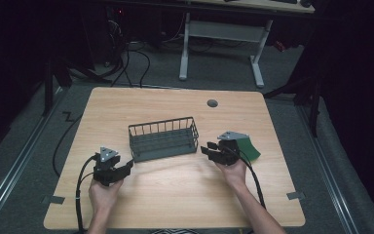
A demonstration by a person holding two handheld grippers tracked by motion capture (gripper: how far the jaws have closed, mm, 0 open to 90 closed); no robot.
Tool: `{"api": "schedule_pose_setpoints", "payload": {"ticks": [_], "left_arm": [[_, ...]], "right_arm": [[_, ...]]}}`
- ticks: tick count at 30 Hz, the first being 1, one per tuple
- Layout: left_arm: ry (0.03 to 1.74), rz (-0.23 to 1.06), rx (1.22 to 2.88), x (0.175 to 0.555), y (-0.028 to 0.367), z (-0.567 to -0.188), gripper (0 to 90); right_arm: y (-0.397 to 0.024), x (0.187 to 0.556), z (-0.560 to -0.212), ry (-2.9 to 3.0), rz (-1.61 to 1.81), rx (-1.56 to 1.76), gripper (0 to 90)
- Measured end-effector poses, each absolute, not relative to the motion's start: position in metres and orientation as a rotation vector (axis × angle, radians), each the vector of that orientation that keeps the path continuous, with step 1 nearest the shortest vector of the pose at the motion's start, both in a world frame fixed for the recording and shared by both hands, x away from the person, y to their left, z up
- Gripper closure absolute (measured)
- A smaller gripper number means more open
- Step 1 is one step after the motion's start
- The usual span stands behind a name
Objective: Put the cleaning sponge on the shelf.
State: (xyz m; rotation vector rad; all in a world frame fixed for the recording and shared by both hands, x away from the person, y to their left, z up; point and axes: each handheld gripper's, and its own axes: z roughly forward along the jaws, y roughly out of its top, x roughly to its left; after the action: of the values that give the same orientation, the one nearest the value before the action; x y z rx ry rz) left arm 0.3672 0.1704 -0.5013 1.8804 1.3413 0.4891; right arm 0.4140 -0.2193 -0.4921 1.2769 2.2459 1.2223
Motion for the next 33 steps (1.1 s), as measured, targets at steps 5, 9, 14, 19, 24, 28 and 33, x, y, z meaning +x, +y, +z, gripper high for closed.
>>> {"api": "schedule_pose_setpoints", "payload": {"ticks": [5,9,14,19,24,28,33], "left_arm": [[1.351,0.487,1.89,0.374,0.167,-0.503,48.8],[1.326,0.518,1.897,0.376,0.161,-0.502,53.5],[1.326,0.508,1.897,0.381,0.155,-0.503,60.1],[1.326,0.502,1.898,0.383,0.153,-0.505,66.1],[1.33,0.483,1.898,0.386,0.154,-0.507,71.8],[1.323,0.498,1.901,0.385,0.151,-0.509,75.4],[1.324,0.489,1.906,0.386,0.151,-0.51,80.8]], "right_arm": [[-0.205,0.425,-0.495,2.273,1.202,1.281,64.8],[-0.199,0.428,-0.495,2.245,1.22,1.273,66.9],[-0.196,0.431,-0.499,2.255,1.2,1.295,72.7],[-0.196,0.432,-0.501,2.259,1.186,1.287,75.5],[-0.195,0.432,-0.503,2.26,1.162,1.266,78.2],[-0.194,0.432,-0.504,2.264,1.137,1.256,80.4],[-0.192,0.431,-0.505,2.276,1.123,1.235,83.8]]}}
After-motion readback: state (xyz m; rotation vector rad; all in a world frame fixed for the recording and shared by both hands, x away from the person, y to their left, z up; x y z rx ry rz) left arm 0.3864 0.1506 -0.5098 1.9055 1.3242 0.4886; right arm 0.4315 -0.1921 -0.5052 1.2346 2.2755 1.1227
